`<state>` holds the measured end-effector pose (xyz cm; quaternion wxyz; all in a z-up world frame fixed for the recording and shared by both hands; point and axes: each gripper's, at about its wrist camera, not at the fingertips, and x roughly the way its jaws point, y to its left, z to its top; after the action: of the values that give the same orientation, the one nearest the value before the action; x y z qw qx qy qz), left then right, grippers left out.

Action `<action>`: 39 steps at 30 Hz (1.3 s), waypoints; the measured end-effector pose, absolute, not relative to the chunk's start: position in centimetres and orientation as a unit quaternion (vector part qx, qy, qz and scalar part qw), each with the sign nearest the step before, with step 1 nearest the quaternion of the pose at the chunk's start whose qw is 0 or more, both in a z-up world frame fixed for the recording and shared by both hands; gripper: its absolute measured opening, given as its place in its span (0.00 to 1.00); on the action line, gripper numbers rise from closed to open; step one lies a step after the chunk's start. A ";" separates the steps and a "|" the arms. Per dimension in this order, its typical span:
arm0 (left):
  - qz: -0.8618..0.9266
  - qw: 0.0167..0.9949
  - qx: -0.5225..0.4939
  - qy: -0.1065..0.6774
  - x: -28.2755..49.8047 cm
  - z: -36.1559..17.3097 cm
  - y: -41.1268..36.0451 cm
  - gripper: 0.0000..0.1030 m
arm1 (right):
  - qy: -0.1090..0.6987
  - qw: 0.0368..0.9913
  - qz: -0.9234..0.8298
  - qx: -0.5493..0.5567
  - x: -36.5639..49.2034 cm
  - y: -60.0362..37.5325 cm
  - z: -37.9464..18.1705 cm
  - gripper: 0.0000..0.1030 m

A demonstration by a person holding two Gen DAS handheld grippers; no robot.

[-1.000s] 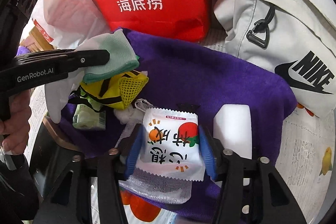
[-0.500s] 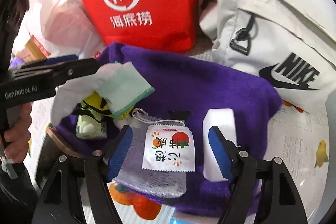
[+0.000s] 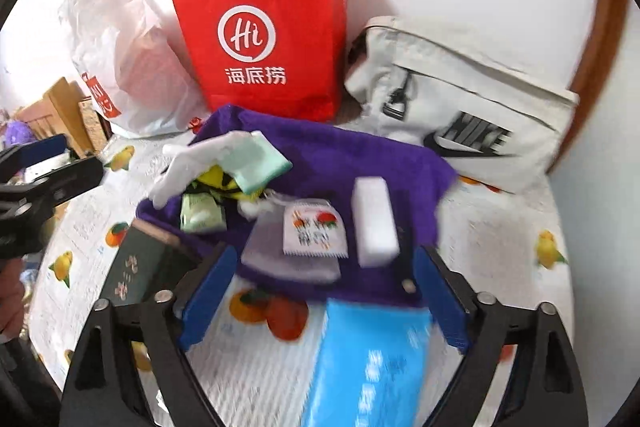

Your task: Organize soft objects

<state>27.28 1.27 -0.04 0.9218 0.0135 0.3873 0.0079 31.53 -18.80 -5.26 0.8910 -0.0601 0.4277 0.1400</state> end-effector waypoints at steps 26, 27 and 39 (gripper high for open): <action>0.041 0.939 0.010 0.341 5.0 1.7 -4.1 0.99 | 0.371 0.924 0.093 -0.013 9.2 -25.1 -1.8 0.99; 0.041 0.939 0.009 0.341 4.5 1.7 -4.2 0.99 | 0.371 0.924 0.091 -0.013 8.7 -25.3 -1.9 0.99; 0.037 0.944 0.008 0.328 0.6 1.7 -5.0 0.99 | 0.353 0.931 0.096 -0.001 4.7 -26.5 -1.8 0.99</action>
<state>0.63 -5.03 1.72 0.9441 0.0080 0.3275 0.0371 4.68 -26.53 -1.79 0.9306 -0.0014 0.3535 0.0955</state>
